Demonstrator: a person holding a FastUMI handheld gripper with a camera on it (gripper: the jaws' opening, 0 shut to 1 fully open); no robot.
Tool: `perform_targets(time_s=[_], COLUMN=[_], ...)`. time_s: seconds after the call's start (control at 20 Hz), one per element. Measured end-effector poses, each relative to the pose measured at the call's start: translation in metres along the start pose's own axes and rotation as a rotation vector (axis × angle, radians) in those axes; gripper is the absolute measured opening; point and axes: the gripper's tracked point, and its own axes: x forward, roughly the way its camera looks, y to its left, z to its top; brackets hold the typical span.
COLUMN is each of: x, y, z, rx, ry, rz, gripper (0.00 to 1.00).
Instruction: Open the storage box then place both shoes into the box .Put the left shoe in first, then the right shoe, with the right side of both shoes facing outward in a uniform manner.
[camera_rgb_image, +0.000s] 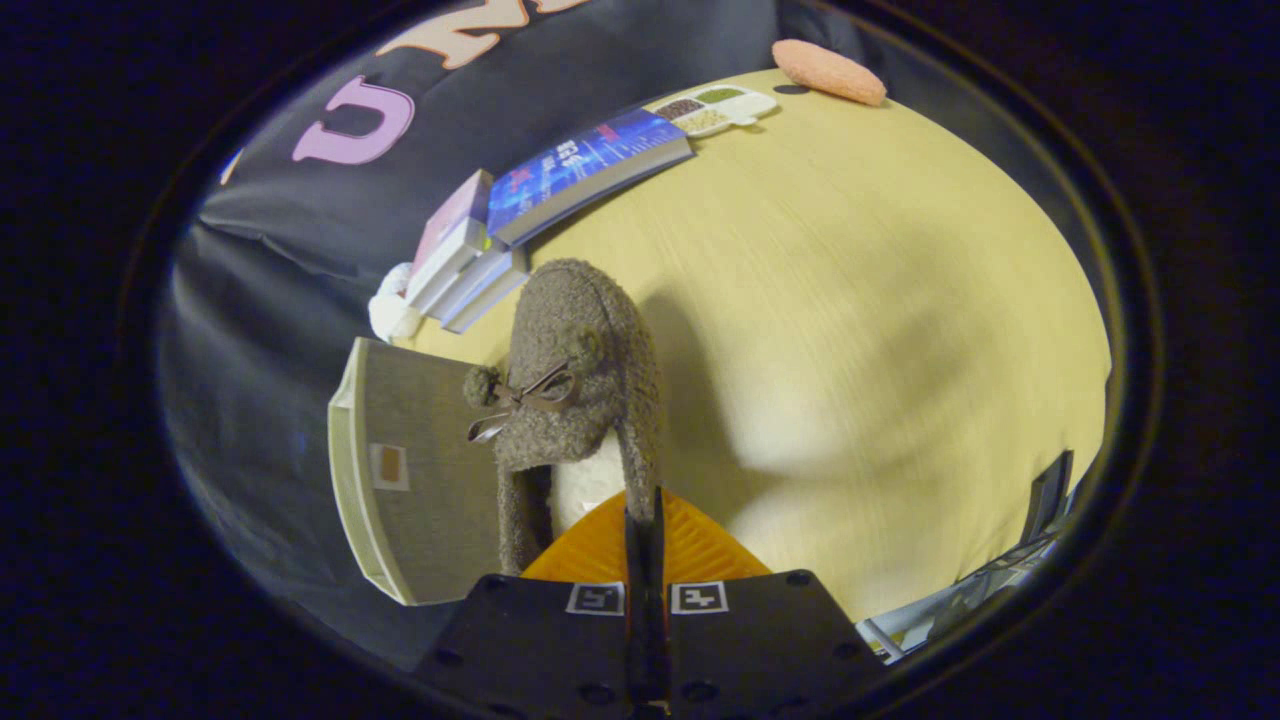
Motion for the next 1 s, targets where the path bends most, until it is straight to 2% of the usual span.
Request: perform_targets(time_s=[0.35,0.6,0.75,1.0], x=[-0.051,-0.071,-0.064,-0.039], y=[0.102,0.172,0.201,0.222], z=[0.023,0.002,-0.017,-0.042], rx=[-0.028,-0.061,-0.113,-0.142], ry=[-0.075,-0.043,-0.002,0.037], rz=[0.203,0.297,0.308,0.272], gripper=[0.03,0.03,0.03,0.03])
